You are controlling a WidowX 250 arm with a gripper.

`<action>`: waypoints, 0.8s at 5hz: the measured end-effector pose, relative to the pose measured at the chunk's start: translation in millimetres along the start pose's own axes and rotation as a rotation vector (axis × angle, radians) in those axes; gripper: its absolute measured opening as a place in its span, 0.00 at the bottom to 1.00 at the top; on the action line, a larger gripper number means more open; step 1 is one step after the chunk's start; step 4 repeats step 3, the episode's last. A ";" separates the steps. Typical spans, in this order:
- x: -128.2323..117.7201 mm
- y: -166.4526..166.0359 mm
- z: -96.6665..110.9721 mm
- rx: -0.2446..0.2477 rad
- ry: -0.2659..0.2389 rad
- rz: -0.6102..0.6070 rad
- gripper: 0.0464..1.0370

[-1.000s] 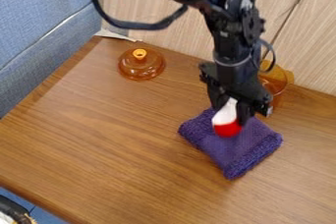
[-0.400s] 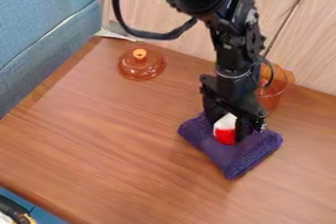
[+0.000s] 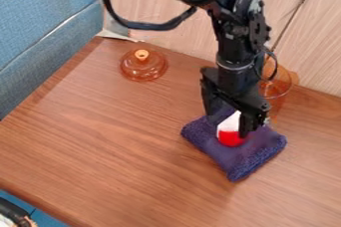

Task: Put the red and white object on the cloth in the top center of the table

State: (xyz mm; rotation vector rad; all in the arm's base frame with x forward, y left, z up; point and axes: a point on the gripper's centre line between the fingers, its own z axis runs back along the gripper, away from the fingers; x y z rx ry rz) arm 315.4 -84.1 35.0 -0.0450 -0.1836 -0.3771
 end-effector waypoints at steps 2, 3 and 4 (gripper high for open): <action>8.4 -2.0 40.6 0.077 -0.063 -0.046 0.96; 9.4 -3.5 44.3 0.073 -0.073 -0.081 0.96; 9.4 -3.5 44.3 0.073 -0.073 -0.081 0.96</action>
